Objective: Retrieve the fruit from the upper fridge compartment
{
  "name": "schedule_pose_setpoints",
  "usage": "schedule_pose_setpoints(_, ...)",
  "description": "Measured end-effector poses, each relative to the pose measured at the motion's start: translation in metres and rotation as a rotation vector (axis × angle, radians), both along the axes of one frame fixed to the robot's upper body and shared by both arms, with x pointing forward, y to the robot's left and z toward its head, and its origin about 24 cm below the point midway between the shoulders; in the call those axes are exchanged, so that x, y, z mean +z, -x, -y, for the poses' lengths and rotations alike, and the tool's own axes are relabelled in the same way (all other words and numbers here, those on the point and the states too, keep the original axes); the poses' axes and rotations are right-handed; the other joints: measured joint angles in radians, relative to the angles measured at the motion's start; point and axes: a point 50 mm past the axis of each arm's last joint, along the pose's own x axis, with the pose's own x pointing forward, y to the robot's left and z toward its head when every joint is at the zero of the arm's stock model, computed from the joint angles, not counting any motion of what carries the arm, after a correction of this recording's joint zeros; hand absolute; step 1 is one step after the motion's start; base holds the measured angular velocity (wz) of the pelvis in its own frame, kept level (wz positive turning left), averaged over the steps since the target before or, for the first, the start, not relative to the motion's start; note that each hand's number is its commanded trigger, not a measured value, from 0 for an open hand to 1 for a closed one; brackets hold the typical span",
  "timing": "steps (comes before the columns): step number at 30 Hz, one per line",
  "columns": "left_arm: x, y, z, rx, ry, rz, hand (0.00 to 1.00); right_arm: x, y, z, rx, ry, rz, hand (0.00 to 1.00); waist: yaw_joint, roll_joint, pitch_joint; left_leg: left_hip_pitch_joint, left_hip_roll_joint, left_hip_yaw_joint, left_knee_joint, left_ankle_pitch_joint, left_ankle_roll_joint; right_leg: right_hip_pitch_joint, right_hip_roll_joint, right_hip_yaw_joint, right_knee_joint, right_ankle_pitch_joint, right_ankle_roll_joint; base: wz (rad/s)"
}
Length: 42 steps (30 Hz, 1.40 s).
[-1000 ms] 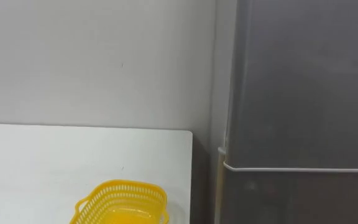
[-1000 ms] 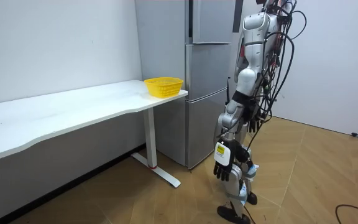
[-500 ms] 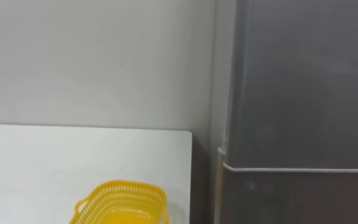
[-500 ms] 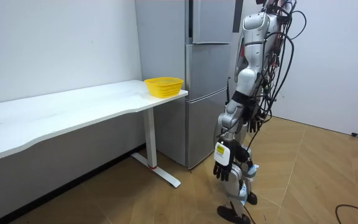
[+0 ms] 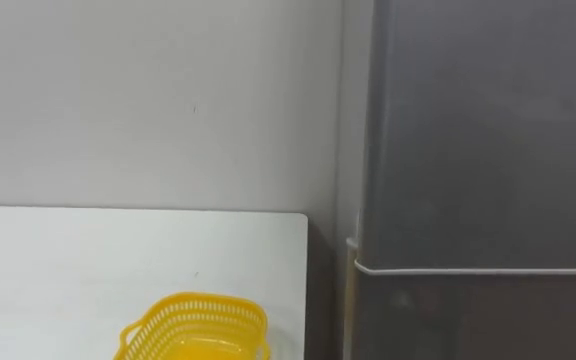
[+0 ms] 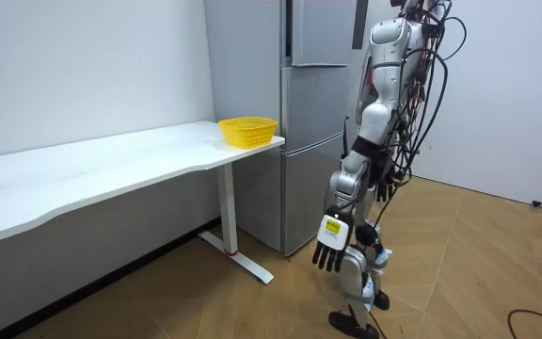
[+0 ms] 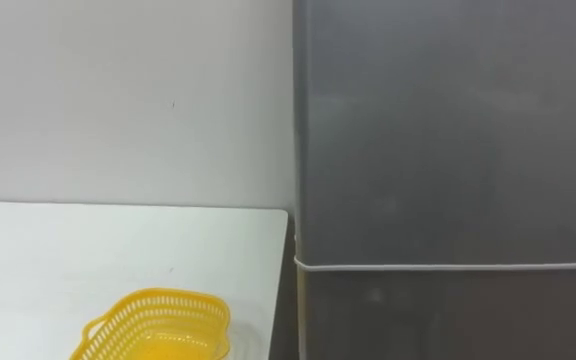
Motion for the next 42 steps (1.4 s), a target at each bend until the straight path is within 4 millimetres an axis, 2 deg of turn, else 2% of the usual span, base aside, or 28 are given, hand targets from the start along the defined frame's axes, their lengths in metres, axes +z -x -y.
schedule_pose_setpoints(3,0.002,-0.002,-0.006,0.095,-0.045,0.037,0.0,0.0,-0.002,0.001,0.001,-0.001,0.018,0.0,-0.002,0.0,0.0005,-0.005,-0.001,-0.007,0.0,0.0,0.0,-0.001,0.001,-0.007,-0.002,0.0,0.0,0.06)
schedule_pose_setpoints(4,0.005,-0.007,-0.012,0.184,-0.067,0.093,0.0,0.0,-0.002,0.002,-0.01,-0.002,0.021,0.0,0.0,-0.001,0.0007,-0.005,-0.002,-0.011,-0.002,0.0,0.0,0.001,-0.001,-0.014,-0.003,0.0,0.0,0.2)
schedule_pose_setpoints(8,0.023,-0.044,-0.037,0.468,-0.174,0.364,0.0,0.002,-0.011,0.009,-0.084,0.01,0.068,0.0,0.009,-0.001,0.0004,-0.01,-0.004,-0.028,-0.005,0.0,0.0,0.002,0.0,-0.029,0.0,0.0,0.0,0.11)
schedule_pose_setpoints(10,0.031,-0.059,-0.047,0.549,-0.208,0.465,0.0,0.003,-0.015,0.014,-0.099,0.019,0.097,0.0,0.023,0.002,-0.0007,-0.009,-0.009,-0.028,-0.005,0.0,0.0,0.002,0.0,-0.028,0.001,0.001,0.0,0.0)
schedule_pose_setpoints(15,0.053,-0.084,-0.069,0.673,-0.317,0.651,0.0,0.006,-0.02,0.024,-0.109,0.041,0.149,0.0,0.033,0.002,-0.0028,-0.015,-0.011,-0.028,-0.003,0.0,0.0,-0.004,-0.001,-0.027,0.001,0.001,0.0,0.0)
schedule_pose_setpoints(16,0.059,-0.09,-0.072,0.681,-0.346,0.686,0.0,0.007,-0.022,0.024,-0.098,0.044,0.156,0.0,0.032,0.008,-0.0074,-0.022,-0.011,-0.03,0.0,0.0,0.0,-0.009,-0.001,-0.028,0.001,0.001,0.0,0.0)
schedule_pose_setpoints(18,0.07,-0.102,-0.074,0.69,-0.375,0.753,0.0,0.007,-0.023,0.024,-0.095,0.043,0.161,0.0,0.032,0.005,-0.0064,-0.021,-0.011,-0.032,-0.001,0.001,0.0,-0.012,-0.001,-0.029,0.004,0.001,0.0,0.0)
schedule_pose_setpoints(21,0.092,-0.119,-0.08,0.691,-0.43,0.879,0.0,0.007,-0.027,0.025,-0.086,0.044,0.183,0.0,0.031,0.003,-0.0059,-0.022,-0.011,-0.035,-0.001,0.001,0.0,-0.011,-0.001,-0.029,0.01,0.001,0.0,0.0)
schedule_pose_setpoints(23,0.123,-0.139,-0.085,0.69,-0.482,1.034,0.0,0.008,-0.028,0.027,-0.088,0.048,0.203,0.0,0.028,-0.002,-0.0034,-0.029,-0.012,-0.039,-0.001,0.001,0.0,-0.017,-0.002,-0.029,0.011,0.001,0.0,0.0)
schedule_pose_setpoints(26,0.158,-0.155,-0.088,0.7,-0.542,1.233,0.0,0.008,-0.027,0.028,-0.092,0.051,0.202,0.0,0.033,-0.004,-0.0023,-0.023,-0.014,-0.037,-0.002,0.001,0.0,-0.016,-0.004,-0.026,0.013,0.001,0.0,-0.04)
schedule_pose_setpoints(30,0.187,-0.159,-0.091,0.74,-0.603,1.351,0.0,0.008,-0.021,0.027,-0.095,0.047,0.191,0.0,0.033,0.0,-0.0063,-0.018,-0.014,-0.034,-0.003,0.001,0.0,-0.021,-0.002,-0.023,0.014,0.001,0.0,-0.06)
schedule_pose_setpoints(32,0.208,-0.161,-0.09,0.752,-0.636,1.446,0.0,0.008,-0.011,0.027,-0.1,0.052,0.169,0.0,0.048,-0.001,-0.007,-0.017,-0.013,-0.035,-0.001,0.001,0.0,-0.02,-0.002,-0.023,0.016,0.001,0.0,0.0)
schedule_pose_setpoints(35,0.229,-0.163,-0.087,0.752,-0.683,1.542,0.0,0.007,-0.002,0.026,-0.108,0.05,0.144,0.0,0.057,0.003,-0.0067,-0.012,-0.012,-0.037,0.0,0.001,0.0,-0.015,-0.001,-0.018,0.016,0.001,0.0,0.01)
schedule_pose_setpoints(36,0.234,-0.163,-0.087,0.746,-0.696,1.559,0.0,0.007,-0.001,0.026,-0.104,0.05,0.142,0.0,0.058,0.004,-0.0065,-0.012,-0.012,-0.036,0.0,0.001,0.0,-0.015,-0.001,-0.018,0.016,0.001,-0.001,0.0)
schedule_pose_setpoints(40,0.272,-0.161,-0.081,0.698,-0.768,1.743,0.0,0.007,0.0,0.025,-0.079,0.044,0.134,0.0,0.055,0.01,-0.0061,-0.011,-0.012,-0.037,0.0,0.001,0.0,-0.015,-0.001,-0.019,0.017,0.002,-0.001,0.0)
schedule_pose_setpoints(42,0.282,-0.161,-0.078,0.679,-0.767,1.798,0.0,0.007,0.0,0.025,-0.075,0.029,0.131,0.0,0.049,0.015,-0.0058,-0.011,-0.012,-0.039,-0.001,0.001,0.0,-0.014,-0.001,-0.021,0.017,0.003,-0.001,0.02)
